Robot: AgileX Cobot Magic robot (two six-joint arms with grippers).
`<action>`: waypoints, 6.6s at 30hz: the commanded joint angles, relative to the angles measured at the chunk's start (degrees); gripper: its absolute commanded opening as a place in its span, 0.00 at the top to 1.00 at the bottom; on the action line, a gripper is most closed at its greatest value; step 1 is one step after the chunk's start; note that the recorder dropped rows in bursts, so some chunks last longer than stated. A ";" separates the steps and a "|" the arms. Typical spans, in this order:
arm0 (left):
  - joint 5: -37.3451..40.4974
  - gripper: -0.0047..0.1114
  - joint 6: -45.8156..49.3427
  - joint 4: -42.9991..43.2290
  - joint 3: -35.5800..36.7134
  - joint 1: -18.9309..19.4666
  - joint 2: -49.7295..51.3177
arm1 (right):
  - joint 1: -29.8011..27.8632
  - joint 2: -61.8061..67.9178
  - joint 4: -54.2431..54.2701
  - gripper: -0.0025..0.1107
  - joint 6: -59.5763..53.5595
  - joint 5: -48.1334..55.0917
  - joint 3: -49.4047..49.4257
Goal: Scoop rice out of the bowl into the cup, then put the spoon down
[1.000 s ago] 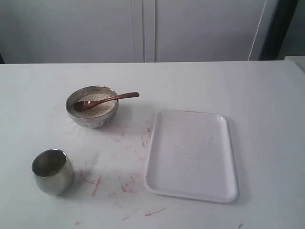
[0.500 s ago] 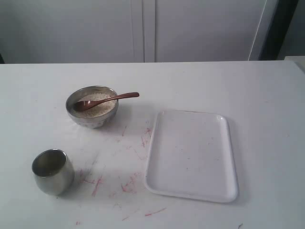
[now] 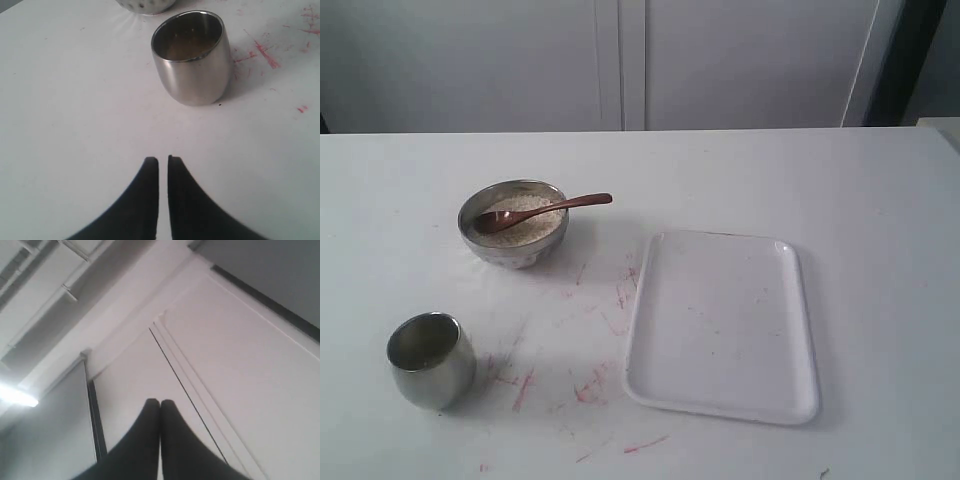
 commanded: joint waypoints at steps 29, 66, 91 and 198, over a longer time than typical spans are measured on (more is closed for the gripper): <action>1.91 0.84 -0.33 0.00 0.53 -0.12 -0.17 | 7.46 41.31 17.98 0.98 -37.68 62.25 -53.59; 1.91 0.84 -0.33 0.00 0.53 -0.12 -0.17 | 27.80 92.00 18.57 0.98 -95.47 79.19 -60.83; 1.91 0.84 -0.33 0.00 0.53 -0.12 -0.17 | 32.89 115.55 2.51 0.98 -79.67 86.70 -85.03; 1.91 0.84 -0.33 0.00 0.53 -0.12 -0.17 | 33.55 131.57 -12.63 0.56 -96.68 71.20 -86.27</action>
